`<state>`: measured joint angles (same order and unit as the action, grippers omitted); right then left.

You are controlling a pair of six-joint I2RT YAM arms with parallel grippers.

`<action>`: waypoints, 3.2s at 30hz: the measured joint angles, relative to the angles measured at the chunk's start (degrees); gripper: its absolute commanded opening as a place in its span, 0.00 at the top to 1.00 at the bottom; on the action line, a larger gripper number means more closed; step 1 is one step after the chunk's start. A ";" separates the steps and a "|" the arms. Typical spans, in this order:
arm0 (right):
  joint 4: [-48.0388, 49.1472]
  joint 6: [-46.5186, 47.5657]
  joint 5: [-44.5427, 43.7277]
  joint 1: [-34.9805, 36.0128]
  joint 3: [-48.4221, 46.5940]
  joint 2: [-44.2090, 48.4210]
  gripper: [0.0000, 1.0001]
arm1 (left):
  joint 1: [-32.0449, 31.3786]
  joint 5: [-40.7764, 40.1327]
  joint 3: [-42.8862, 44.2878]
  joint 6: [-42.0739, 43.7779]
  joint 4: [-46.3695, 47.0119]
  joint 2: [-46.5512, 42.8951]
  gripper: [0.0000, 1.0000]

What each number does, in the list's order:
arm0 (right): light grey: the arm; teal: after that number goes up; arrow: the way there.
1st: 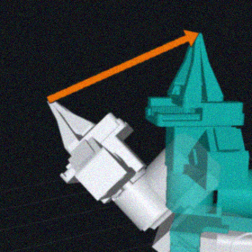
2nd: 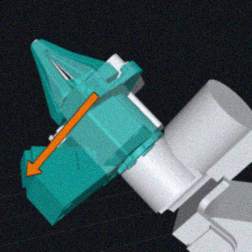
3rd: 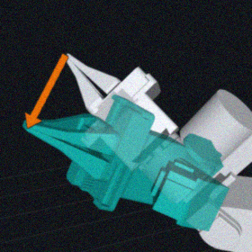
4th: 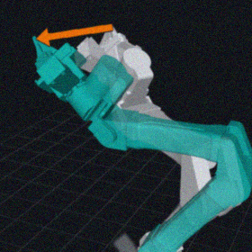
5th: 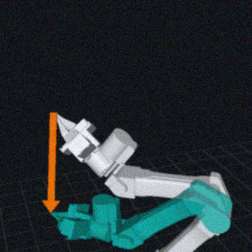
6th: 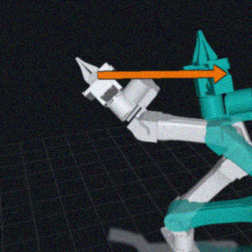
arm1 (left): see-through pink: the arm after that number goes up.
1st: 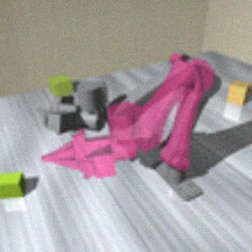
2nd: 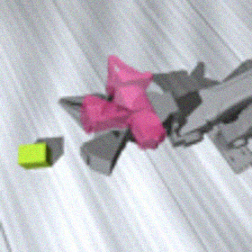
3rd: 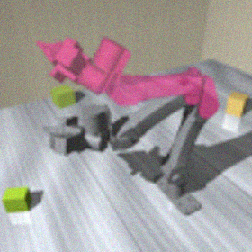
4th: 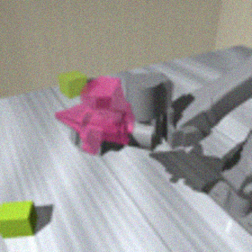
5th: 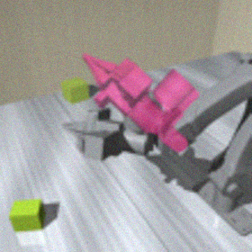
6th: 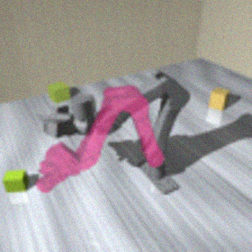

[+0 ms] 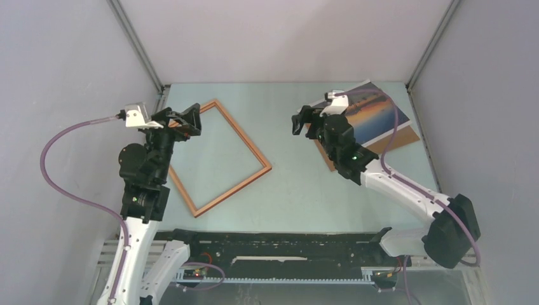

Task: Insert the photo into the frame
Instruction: Move the photo frame to the center of the board.

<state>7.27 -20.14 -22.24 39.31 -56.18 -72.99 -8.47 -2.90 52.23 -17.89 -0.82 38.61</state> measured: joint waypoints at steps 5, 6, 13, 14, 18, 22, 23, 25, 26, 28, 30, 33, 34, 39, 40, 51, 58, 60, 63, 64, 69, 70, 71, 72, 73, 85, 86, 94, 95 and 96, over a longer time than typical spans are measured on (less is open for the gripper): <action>0.87 -0.66 -0.04 1.92 -3.30 -5.75 0.00 | 0.00 -0.07 0.00 0.02 0.42 0.13 0.00; 1.09 -0.85 0.09 2.40 -4.42 -7.26 0.00 | 0.00 -0.26 0.00 0.02 0.48 0.13 0.00; -0.07 -4.17 5.35 4.44 -15.89 -21.62 0.00 | 0.00 -4.79 0.00 -0.04 0.63 -0.07 0.00; -0.61 -4.50 6.29 4.68 -17.70 -23.91 0.00 | -0.02 -6.21 0.00 -0.09 0.52 -0.20 0.00; -6.16 -4.63 10.38 6.47 -27.26 -34.01 0.00 | 0.02 -12.68 -0.37 -0.42 -0.76 -1.33 0.00; -13.49 -4.09 12.74 9.25 -36.87 -42.66 0.00 | 0.02 -18.08 -0.72 -1.18 -2.38 -2.69 0.00; -15.43 -3.85 13.14 9.97 -39.63 -44.83 0.00 | 0.04 -18.99 -0.70 -1.25 -2.58 -2.91 0.00; -18.99 -3.13 13.35 10.99 -44.52 -48.46 0.00 | 0.04 -20.15 -0.70 -1.62 -2.99 -3.13 0.00; -22.10 -2.45 12.98 11.72 -47.98 -50.71 0.00 | 0.04 -20.55 -0.72 -1.66 -3.10 -3.13 0.00; -24.94 -1.44 12.02 12.61 -52.30 -53.79 0.00 | 0.04 -20.98 -0.72 -1.70 -3.28 -3.13 0.00; -27.36 -0.44 10.47 13.33 -55.17 -55.98 0.00 | 0.04 -21.00 -0.72 -1.81 -3.39 -3.15 0.00; -30.51 0.76 8.76 13.66 -57.70 -58.25 0.01 | 0.04 -20.98 -0.72 -2.05 -3.41 -3.17 0.00; -31.74 1.07 8.24 13.66 -58.66 -59.10 0.02 | 0.04 -20.98 -0.70 -2.12 -3.41 -3.19 0.00; -36.87 2.56 9.86 12.31 -61.61 -62.10 0.18 | 0.04 -20.98 -0.70 -2.34 -3.48 -3.43 0.01; -37.88 2.64 11.06 11.69 -62.14 -62.58 0.19 | 0.04 -20.96 -0.72 -2.58 -3.48 -3.43 0.01; -42.84 2.49 14.67 4.96 -64.52 -66.49 0.25 | 0.04 -20.72 -0.70 -3.10 -3.61 -3.43 0.01; -43.34 0.66 14.21 5.44 -66.51 -68.06 0.31 | 0.04 -20.70 -0.72 -3.10 -3.61 -3.43 0.02; -43.67 0.26 13.11 5.97 -67.41 -68.52 0.37 | 0.04 -20.70 -0.72 -3.13 -3.61 -3.43 0.03; -43.74 -0.68 10.91 6.78 -68.81 -69.33 0.44 | 0.04 -20.70 -0.72 -3.13 -3.61 -3.43 0.04; -43.67 -1.18 9.99 7.08 -68.98 -69.51 0.47 | 0.04 -20.70 -0.70 -3.15 -3.61 -3.43 0.04; -43.43 -3.41 6.03 8.28 -69.13 -70.29 0.52 | 0.04 -20.70 -0.72 -3.19 -3.63 -3.54 0.04; -43.41 -3.65 5.31 8.48 -69.13 -70.44 0.53 | 0.04 -20.70 -0.70 -3.19 -3.63 -3.56 0.04; -43.41 -3.89 4.72 8.61 -69.13 -70.58 0.54 | 0.04 -20.70 -0.70 -3.19 -3.63 -3.61 0.04; -43.36 -4.04 4.35 8.76 -69.13 -70.64 0.55 | 0.04 -20.70 -0.70 -3.19 -3.65 -3.65 0.04; -43.32 -4.22 3.96 8.85 -69.13 -70.71 0.59 | 0.04 -20.70 -0.70 -3.19 -3.65 -3.69 0.04; -43.19 -5.20 2.54 8.98 -69.44 -70.82 0.97 | 0.04 -20.70 -0.70 -3.32 -3.67 -3.93 0.04; -43.25 -6.10 1.77 8.90 -69.31 -70.82 0.98 | 0.04 -20.72 -0.72 -3.32 -3.67 -4.04 0.04; -39.65 -10.25 0.22 8.79 -57.79 -64.43 1.00 | 0.04 -20.74 -0.72 -3.32 -3.82 -5.03 0.04; -39.17 -10.88 0.22 8.81 -55.17 -62.86 1.00 | 0.04 -20.74 -0.70 -3.32 -3.82 -5.03 0.04; -38.49 -11.50 0.28 8.85 -52.48 -61.24 1.00 | 0.04 -20.74 -0.70 -3.32 -3.85 -5.03 0.04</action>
<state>-31.22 -31.64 -21.96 48.16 -108.66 -134.23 -8.43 -23.64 51.53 -21.21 -4.67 33.58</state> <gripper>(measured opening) 0.069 0.963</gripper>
